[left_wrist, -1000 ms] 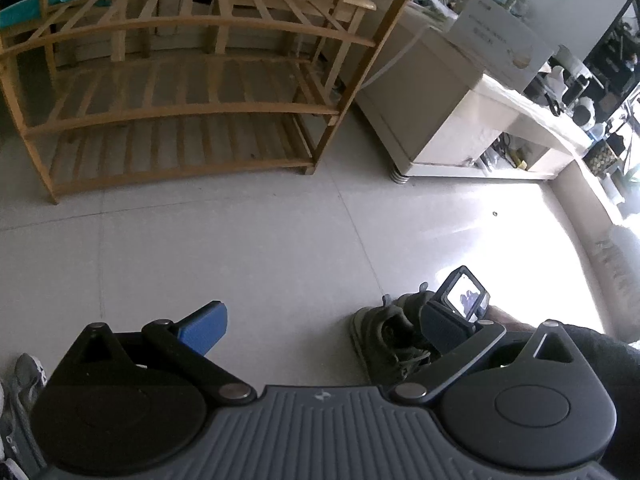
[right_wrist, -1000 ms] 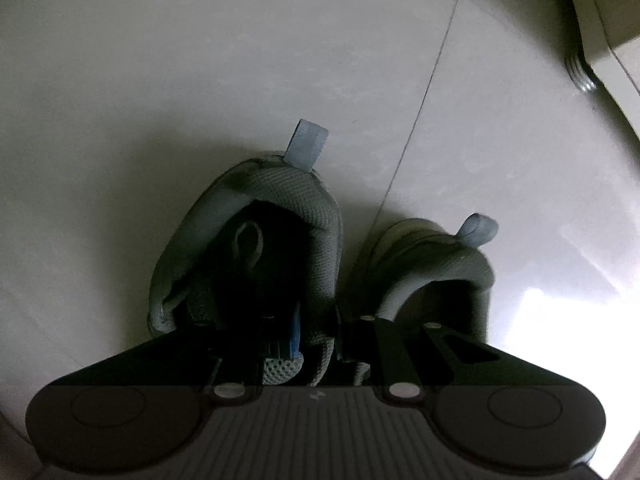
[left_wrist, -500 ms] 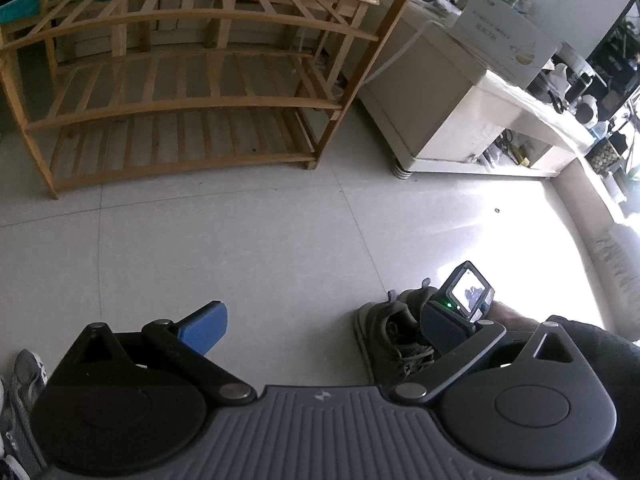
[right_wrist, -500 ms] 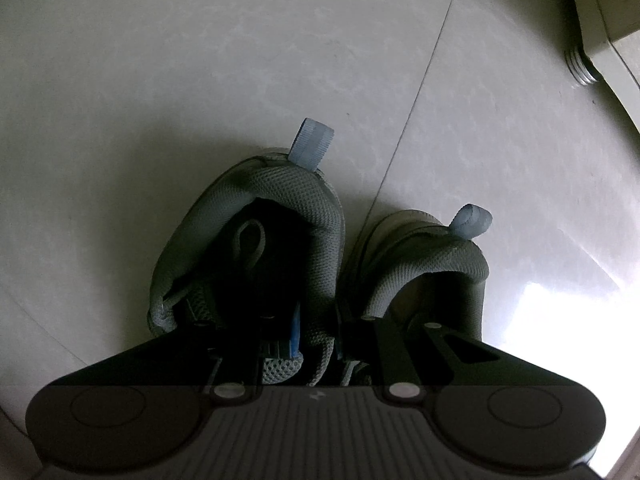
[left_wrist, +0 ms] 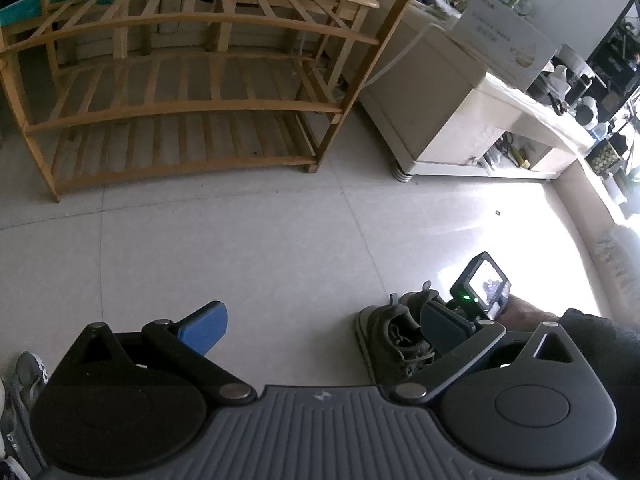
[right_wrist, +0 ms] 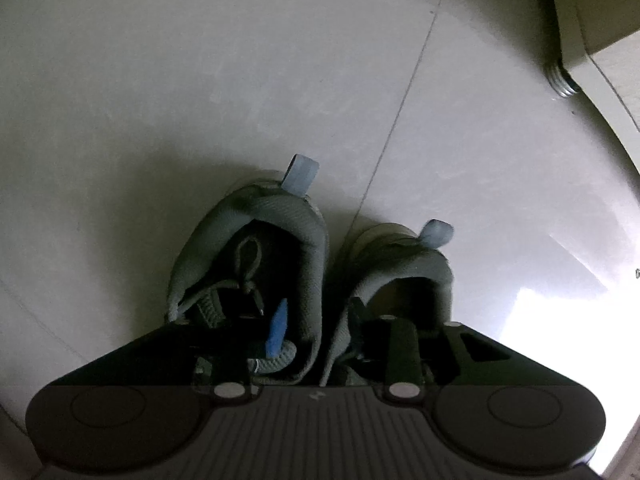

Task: Organize scattered shoes
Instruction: 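Grasp a sneaker heel again with the right tool and align the pair, then release the grey sneakers and move both tools toward the shoe pile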

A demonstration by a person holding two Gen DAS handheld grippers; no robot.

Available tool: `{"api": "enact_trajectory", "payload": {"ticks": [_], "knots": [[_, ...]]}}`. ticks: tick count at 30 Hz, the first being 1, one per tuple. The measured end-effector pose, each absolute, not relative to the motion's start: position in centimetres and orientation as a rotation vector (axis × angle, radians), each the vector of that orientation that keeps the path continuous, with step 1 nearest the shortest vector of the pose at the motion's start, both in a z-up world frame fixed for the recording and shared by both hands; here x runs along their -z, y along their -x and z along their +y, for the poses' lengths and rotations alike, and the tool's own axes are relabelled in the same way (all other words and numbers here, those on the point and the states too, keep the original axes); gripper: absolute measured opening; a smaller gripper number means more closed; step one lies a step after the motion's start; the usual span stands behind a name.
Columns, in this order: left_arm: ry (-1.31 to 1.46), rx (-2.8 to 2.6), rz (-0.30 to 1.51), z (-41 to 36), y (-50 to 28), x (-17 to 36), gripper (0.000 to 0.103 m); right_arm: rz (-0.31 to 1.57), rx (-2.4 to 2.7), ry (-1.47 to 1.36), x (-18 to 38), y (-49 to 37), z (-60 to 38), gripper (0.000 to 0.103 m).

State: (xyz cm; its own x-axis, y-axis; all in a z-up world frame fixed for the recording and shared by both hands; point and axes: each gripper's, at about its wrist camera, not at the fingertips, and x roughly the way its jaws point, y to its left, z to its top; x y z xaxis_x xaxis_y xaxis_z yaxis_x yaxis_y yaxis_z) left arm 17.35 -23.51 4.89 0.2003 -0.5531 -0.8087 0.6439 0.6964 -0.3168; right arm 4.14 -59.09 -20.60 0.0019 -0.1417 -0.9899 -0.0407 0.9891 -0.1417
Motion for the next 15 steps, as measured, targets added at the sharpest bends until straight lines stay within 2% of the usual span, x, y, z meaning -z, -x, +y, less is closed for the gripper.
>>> {"api": "enact_trajectory", "payload": {"ticks": [1,3,5,7,9,15], "knots": [[-0.098,0.834,1.08,-23.5,-17.3,-4.9,0.103,1.566,0.081,0.148,20.4,-4.1,-58.9,0.062],[-0.097,0.826,1.073,-23.4,-17.3,-5.0,0.103,1.562,0.073,0.143,19.8,-3.9,-58.4,0.064],[-0.096,0.814,1.064,-23.2,-17.4,-5.1,0.103,1.562,0.073,0.134,19.0,-3.6,-58.0,0.073],[-0.095,0.801,1.051,-22.9,-17.4,-5.2,0.103,1.56,0.078,0.137,18.3,-3.3,-57.5,0.093],[-0.089,0.787,1.034,-22.3,-17.5,-5.2,0.103,1.546,0.091,0.179,17.3,-3.0,-56.3,0.103],[-0.059,0.746,1.02,-20.2,-18.0,-5.2,0.103,1.512,0.079,0.285,13.8,-1.1,-53.6,0.103]]}}
